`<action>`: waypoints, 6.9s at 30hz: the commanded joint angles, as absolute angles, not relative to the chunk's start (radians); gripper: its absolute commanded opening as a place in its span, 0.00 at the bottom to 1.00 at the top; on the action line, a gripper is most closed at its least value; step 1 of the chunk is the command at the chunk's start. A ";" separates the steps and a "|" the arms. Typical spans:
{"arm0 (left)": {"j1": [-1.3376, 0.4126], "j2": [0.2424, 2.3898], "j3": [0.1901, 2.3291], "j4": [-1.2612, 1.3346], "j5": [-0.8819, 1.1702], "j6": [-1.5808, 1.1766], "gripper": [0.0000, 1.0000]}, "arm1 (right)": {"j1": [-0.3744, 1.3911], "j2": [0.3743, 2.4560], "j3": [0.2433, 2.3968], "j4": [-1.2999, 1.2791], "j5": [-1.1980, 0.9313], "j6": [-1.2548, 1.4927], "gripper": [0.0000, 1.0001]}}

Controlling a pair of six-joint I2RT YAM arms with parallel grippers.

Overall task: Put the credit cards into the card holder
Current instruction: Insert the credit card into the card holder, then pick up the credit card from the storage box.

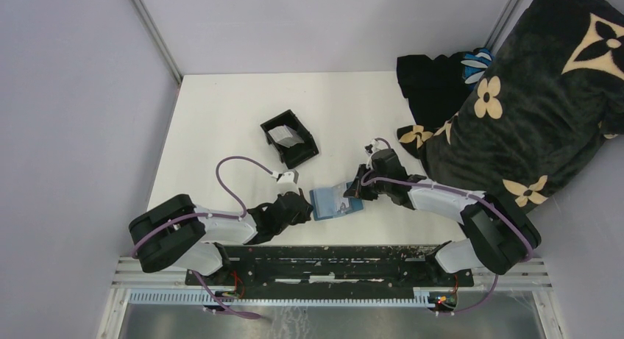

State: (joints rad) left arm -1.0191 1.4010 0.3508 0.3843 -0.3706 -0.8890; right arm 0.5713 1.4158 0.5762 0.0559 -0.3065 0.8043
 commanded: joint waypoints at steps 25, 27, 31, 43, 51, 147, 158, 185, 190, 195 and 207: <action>-1.081 1.446 0.366 0.347 -0.399 -0.911 0.03 | 0.726 1.356 0.534 -0.010 -0.029 0.868 0.01; -1.083 1.445 0.367 0.342 -0.402 -0.911 0.03 | 0.732 1.354 0.531 -0.011 -0.019 0.871 0.01; -1.089 1.445 0.368 0.341 -0.406 -0.911 0.03 | 0.754 1.336 0.540 -0.039 0.021 0.871 0.01; -1.105 1.454 0.377 0.334 -0.414 -0.916 0.03 | 0.783 1.345 0.542 -0.047 0.043 0.884 0.01; -1.114 1.463 0.377 0.334 -0.420 -0.920 0.03 | 0.784 1.389 0.519 0.028 -0.013 0.924 0.01; -1.167 1.415 0.410 0.238 -0.615 -0.935 0.03 | 0.969 1.490 0.953 -0.454 0.284 0.532 0.52; -1.164 1.264 0.377 0.123 -0.766 -0.958 0.03 | 0.991 1.574 1.102 -0.488 0.302 0.475 0.56; -0.533 1.276 0.515 0.270 -0.474 -0.856 0.06 | 0.805 2.142 1.970 -0.527 0.097 0.258 0.59; -0.487 1.329 0.548 0.303 -0.443 -0.868 0.06 | 0.773 2.228 2.080 -0.537 0.011 0.276 0.59; -0.464 1.387 0.568 0.336 -0.421 -0.877 0.06 | 0.751 2.295 2.152 -0.542 -0.015 0.295 0.60; -0.457 1.475 0.604 0.382 -0.397 -0.885 0.06 | 0.711 2.371 2.227 -0.558 -0.080 0.327 0.61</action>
